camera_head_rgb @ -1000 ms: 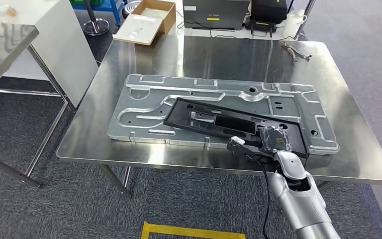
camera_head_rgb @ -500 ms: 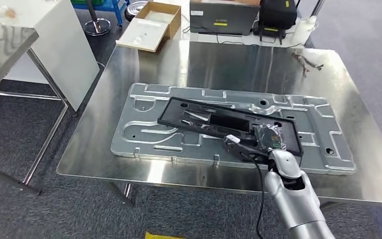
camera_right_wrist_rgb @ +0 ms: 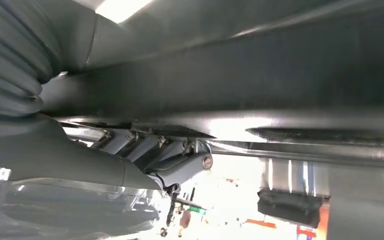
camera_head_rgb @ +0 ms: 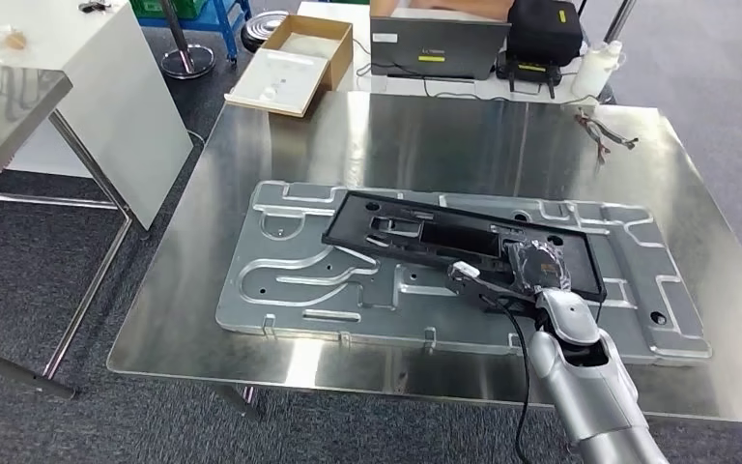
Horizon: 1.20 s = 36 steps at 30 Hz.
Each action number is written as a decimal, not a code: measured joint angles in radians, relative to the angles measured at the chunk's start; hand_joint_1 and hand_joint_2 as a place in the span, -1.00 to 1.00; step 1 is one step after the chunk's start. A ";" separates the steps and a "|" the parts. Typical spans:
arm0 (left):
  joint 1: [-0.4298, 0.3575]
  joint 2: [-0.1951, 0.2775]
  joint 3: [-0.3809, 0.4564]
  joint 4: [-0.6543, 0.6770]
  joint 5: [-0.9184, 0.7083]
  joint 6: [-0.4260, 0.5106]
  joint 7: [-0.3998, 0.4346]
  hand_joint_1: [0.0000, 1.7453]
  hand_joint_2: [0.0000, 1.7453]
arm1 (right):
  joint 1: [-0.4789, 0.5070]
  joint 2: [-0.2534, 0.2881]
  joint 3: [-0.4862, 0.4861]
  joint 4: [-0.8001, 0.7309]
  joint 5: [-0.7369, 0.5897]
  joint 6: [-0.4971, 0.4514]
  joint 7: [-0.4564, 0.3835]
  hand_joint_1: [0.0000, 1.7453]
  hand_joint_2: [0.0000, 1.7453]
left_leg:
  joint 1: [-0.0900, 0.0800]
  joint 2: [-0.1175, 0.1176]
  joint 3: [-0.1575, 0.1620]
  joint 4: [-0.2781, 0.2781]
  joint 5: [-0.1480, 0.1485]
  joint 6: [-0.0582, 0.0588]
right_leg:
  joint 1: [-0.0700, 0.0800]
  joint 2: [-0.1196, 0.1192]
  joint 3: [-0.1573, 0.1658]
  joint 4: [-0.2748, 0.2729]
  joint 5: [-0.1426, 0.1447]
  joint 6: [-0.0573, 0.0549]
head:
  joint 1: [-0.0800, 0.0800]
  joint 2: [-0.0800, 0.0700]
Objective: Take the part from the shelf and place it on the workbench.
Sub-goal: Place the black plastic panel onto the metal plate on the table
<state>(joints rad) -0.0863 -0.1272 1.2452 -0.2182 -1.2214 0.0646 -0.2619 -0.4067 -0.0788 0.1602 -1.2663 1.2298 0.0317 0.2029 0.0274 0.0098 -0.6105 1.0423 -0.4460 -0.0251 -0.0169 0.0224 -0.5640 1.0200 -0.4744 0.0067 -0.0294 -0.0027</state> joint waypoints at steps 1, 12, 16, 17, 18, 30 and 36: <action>0.000 0.000 0.000 0.000 -0.003 0.000 0.001 -1.00 0.50 | 0.001 -0.001 0.000 0.002 -0.001 0.000 -0.001 -1.00 -1.00 | -0.001 0.000 0.000 0.000 0.004 0.011 | 0.001 0.000 -0.002 0.000 -0.002 0.006 | 0.000 0.000; 0.000 0.000 0.001 0.000 0.008 -0.008 -0.008 -1.00 -1.00 | 0.006 0.040 -0.022 0.014 -0.011 0.000 -0.003 -1.00 -1.00 | -0.013 0.001 0.025 -0.010 -0.007 0.047 | 0.006 -0.010 -0.103 0.123 -0.004 0.005 | 0.000 0.000; -0.002 -0.003 0.003 0.000 0.010 -0.012 -0.008 -1.00 -1.00 | 0.008 0.043 -0.025 0.016 -0.013 0.000 -0.007 -1.00 -1.00 | -0.018 -0.002 0.030 -0.012 -0.015 0.028 | 0.017 -0.009 -0.059 0.010 0.035 -0.012 | 0.000 0.000; -0.002 -0.003 0.003 0.000 0.011 -0.012 -0.008 -1.00 -1.00 | 0.009 0.043 -0.025 0.016 -0.014 0.000 -0.008 -1.00 -1.00 | -0.018 -0.002 0.031 -0.013 -0.017 0.023 | 0.014 -0.010 -0.056 0.006 0.036 -0.016 | 0.000 0.000; -0.002 -0.003 0.004 0.000 0.013 -0.013 -0.008 -1.00 -1.00 | 0.010 0.043 -0.025 0.016 -0.014 0.000 -0.009 -1.00 -1.00 | -0.017 -0.001 0.030 -0.008 -0.023 0.018 | 0.011 -0.010 -0.052 0.000 0.038 -0.020 | 0.000 0.000; -0.003 0.000 0.017 0.000 0.025 -0.035 -0.002 -1.00 -1.00 | 0.016 0.042 -0.024 0.029 -0.014 -0.004 -0.017 -1.00 -1.00 | -0.013 0.002 0.025 0.001 -0.014 0.016 | 0.012 -0.013 -0.045 0.015 0.028 -0.014 | 0.000 0.000; -0.005 -0.001 0.024 0.000 0.027 -0.040 0.001 -1.00 -1.00 | 0.019 0.048 -0.025 0.040 -0.010 -0.011 -0.022 -1.00 -1.00 | -0.011 0.009 0.009 -0.018 0.019 0.054 | 0.006 -0.012 -0.086 0.120 -0.066 0.018 | 0.000 0.000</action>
<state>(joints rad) -0.0912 -0.1283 1.2694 -0.2178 -1.1947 0.0243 -0.2607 -0.3876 -0.0305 0.1352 -1.2266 1.2198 0.0209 0.1804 0.0164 0.0187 -0.6015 1.0245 -0.4268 0.0294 -0.0111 0.0105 -0.6501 1.1401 -0.5404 0.0246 -0.0294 -0.0027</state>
